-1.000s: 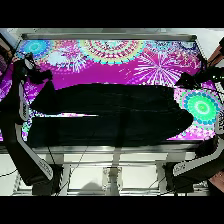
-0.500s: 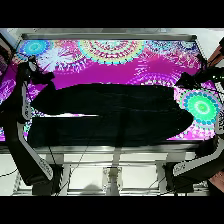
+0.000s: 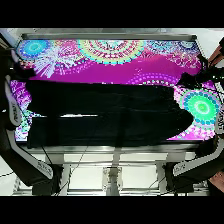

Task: Fold the clothes and pants, and hang the long-sleeved shirts on hangers.

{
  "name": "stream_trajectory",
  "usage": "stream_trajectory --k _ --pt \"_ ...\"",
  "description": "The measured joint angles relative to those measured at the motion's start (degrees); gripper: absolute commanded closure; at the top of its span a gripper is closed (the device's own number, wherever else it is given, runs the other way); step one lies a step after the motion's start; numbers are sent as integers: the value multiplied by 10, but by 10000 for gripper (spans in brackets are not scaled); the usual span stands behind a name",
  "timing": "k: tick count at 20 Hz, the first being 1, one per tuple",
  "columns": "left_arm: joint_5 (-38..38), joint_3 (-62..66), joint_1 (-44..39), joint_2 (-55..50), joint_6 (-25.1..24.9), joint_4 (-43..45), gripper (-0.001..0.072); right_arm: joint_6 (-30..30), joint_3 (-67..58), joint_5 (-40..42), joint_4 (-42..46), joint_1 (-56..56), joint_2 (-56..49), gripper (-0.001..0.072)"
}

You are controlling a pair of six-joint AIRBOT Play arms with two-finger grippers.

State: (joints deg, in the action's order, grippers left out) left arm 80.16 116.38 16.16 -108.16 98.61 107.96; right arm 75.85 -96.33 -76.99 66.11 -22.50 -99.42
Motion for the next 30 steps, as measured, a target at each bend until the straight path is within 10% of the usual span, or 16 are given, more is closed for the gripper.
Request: stream_trajectory --k 7,20,23,30 --pt "157 -3 35 31 4 45 669 0 0 57 25 1 -51 375" --pt "162 -4 19 33 17 45 668 -28 -2 141 28 82 -115 382" --pt "153 -4 19 33 17 45 670 -23 -2 140 25 91 -125 669" --pt "87 -4 21 34 37 -15 670 52 -59 177 11 97 -134 699"
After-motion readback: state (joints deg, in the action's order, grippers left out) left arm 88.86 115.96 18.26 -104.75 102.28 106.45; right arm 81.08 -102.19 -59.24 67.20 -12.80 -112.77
